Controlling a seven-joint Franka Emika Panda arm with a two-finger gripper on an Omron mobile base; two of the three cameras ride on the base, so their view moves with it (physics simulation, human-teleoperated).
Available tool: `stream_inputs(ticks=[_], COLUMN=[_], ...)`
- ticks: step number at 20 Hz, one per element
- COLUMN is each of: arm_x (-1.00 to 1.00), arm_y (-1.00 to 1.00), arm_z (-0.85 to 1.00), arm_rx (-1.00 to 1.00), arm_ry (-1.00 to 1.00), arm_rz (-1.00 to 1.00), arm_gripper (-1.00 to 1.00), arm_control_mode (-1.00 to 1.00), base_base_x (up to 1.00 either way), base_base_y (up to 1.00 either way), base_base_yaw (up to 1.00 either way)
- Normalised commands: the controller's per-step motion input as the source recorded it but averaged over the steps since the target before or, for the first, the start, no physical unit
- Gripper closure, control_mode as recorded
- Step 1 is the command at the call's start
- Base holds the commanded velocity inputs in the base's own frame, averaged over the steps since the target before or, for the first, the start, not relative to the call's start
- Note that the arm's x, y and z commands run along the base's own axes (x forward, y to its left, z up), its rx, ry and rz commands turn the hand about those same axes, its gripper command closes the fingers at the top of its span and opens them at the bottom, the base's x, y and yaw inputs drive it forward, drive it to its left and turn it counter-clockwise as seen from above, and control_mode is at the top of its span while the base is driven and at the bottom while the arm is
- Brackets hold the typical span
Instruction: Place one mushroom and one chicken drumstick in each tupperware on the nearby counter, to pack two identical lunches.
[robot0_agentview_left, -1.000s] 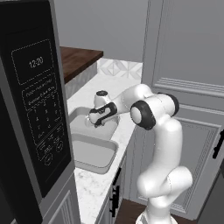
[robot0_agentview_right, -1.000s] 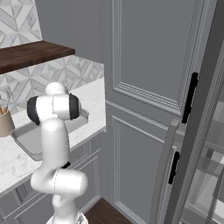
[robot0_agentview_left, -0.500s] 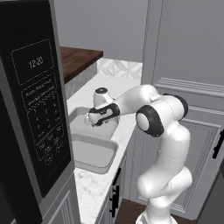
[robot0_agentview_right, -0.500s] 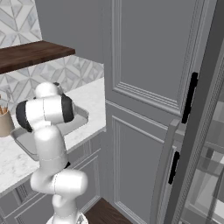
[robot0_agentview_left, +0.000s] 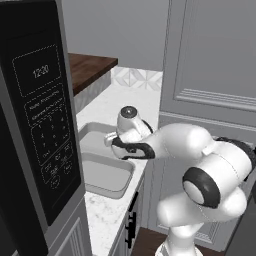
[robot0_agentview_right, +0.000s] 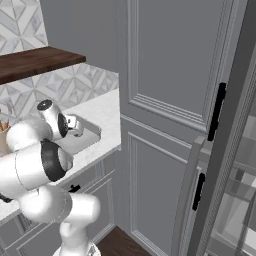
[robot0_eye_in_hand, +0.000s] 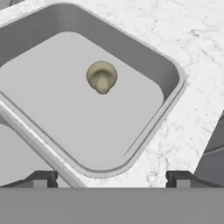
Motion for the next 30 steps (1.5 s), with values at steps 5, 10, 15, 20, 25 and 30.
stream_inputs(ticks=[5,10,15,20,25,30], arm_x=[-0.97,-0.96,-0.81,-0.64,-0.6,-0.25], arm_y=[-0.17,-0.46,-0.13,-0.07,-0.28,-0.18], arm_z=[1.0,0.85,0.92,0.98,0.8,0.12], arm_rx=[0.06,0.1,-0.03,-0.04,0.0,0.0], arm_ry=[-0.13,0.0,-0.03,0.0,0.0,0.01], arm_rz=[-0.04,0.0,0.0,0.0,0.0,0.0], arm_gripper=[-1.0,-1.0,-1.0,-1.0,-1.0,-1.0], arm_control_mode=[-1.0,-1.0,-1.0,-1.0,-1.0,1.0], base_base_x=[0.0,0.0,0.0,0.0,0.0,-0.52], base_base_y=[0.0,0.0,0.0,0.0,0.0,-0.23], base_base_yaw=[0.0,0.0,0.0,0.0,0.0,-0.02])
